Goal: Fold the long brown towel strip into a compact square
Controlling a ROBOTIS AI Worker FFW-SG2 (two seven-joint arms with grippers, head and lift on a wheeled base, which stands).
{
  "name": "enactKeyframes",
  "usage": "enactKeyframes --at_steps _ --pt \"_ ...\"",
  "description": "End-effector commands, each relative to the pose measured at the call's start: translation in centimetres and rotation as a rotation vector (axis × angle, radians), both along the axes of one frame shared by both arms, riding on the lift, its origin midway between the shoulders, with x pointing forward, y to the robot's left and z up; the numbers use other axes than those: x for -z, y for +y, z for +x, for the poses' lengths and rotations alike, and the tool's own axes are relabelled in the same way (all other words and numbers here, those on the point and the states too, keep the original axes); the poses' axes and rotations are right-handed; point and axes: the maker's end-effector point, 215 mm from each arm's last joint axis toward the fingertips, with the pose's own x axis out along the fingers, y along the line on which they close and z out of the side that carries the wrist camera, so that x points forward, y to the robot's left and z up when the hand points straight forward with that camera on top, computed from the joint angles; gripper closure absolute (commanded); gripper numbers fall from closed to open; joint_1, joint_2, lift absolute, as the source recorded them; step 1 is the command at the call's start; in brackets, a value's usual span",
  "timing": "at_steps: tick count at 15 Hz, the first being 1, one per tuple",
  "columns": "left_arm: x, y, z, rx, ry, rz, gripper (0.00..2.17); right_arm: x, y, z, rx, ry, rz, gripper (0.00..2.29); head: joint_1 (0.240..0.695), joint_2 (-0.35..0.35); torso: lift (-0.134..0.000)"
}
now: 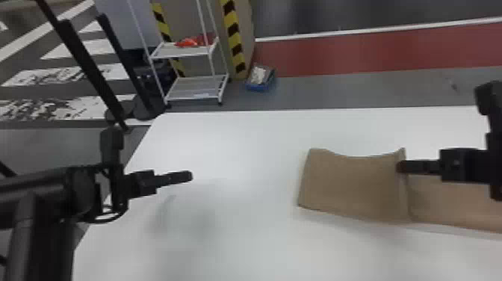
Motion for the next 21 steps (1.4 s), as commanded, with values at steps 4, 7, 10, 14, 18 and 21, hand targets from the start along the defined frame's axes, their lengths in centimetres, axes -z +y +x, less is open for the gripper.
enactKeyframes --at_steps 4,7,10,14,18,21 --pt "0.4 -0.4 0.2 0.000 -0.003 -0.004 0.08 -2.8 -3.3 -0.3 0.091 -0.056 0.094 1.03 0.695 0.209 -0.125" --pt "0.6 -0.7 0.2 0.000 0.000 0.005 0.08 0.1 -3.9 -1.5 0.110 0.010 0.107 1.03 0.695 0.191 -0.125" --pt "0.6 -0.9 0.4 0.000 0.001 0.011 0.08 -4.4 -6.8 -0.5 0.170 -0.095 0.206 1.03 0.695 0.185 -0.125" --pt "1.5 -2.1 0.4 0.007 0.014 0.013 0.08 -1.7 -9.2 -1.9 0.235 -0.041 0.256 1.03 0.695 0.140 -0.125" --pt "1.9 -2.8 0.5 0.009 0.020 0.018 0.08 0.3 -8.9 -2.2 0.240 0.012 0.269 1.03 0.695 0.115 -0.125" --pt "1.9 -2.5 0.4 0.001 0.019 0.020 0.08 -3.4 -15.8 -1.1 0.359 -0.081 0.324 1.03 0.695 0.106 -0.125"
